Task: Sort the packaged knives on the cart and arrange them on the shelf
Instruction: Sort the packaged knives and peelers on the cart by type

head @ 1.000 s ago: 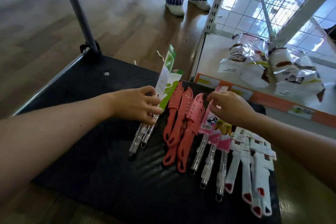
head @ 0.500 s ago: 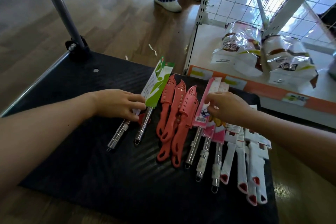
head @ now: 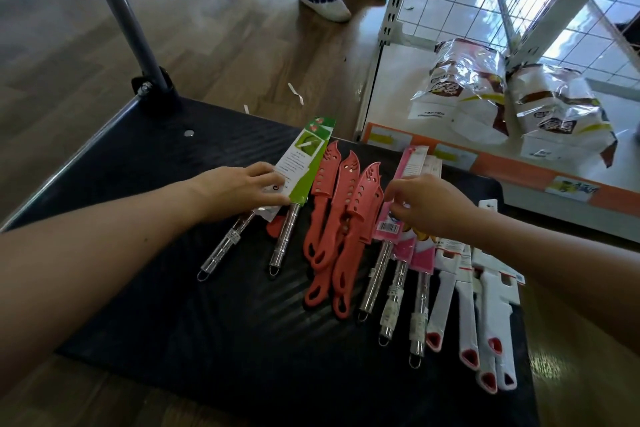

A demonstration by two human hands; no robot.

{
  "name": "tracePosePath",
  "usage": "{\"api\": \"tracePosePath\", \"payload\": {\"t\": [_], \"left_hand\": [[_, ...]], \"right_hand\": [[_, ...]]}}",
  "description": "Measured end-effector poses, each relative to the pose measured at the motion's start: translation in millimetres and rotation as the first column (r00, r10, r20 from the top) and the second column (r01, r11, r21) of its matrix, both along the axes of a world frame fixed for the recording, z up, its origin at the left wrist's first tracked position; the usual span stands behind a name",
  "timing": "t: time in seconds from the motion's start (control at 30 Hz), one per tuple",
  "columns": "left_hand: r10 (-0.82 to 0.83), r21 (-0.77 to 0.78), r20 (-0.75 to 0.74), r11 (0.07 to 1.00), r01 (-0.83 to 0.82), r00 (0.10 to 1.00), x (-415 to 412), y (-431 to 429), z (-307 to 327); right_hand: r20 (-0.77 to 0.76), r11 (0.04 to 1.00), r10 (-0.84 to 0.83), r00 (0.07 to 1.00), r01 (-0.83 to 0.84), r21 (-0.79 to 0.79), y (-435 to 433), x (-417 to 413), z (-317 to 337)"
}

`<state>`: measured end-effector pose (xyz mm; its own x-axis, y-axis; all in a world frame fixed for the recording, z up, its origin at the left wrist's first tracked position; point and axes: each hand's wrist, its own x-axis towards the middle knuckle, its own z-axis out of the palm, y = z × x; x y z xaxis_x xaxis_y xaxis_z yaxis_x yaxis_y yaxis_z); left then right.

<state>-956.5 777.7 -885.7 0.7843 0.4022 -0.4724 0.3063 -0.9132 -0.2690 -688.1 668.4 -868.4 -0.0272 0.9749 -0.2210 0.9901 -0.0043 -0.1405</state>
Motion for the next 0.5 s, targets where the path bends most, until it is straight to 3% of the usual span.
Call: {"api": "tracePosePath", "payload": {"t": [0.1,0.23,0.5], "left_hand": [[0.240,-0.123,0.152,0.967,-0.223,0.959,3.1,-1.0,-2.7],[0.549,-0.346,0.372,0.831,-0.437,0.749,25.1,-5.9,-9.5],[0.716,-0.376,0.294,0.695,-0.612,0.633,56.1,-23.2,-13.8]], "right_hand": [[0.008,1.000,0.000,1.000,0.000,-0.002,-1.1,1.7,-1.1],[0.012,1.000,-0.006,1.000,0.006,-0.018,-3.1,3.0,-1.1],[0.022,0.999,0.011,1.000,-0.010,-0.031,-5.2,-0.6,-0.9]]}}
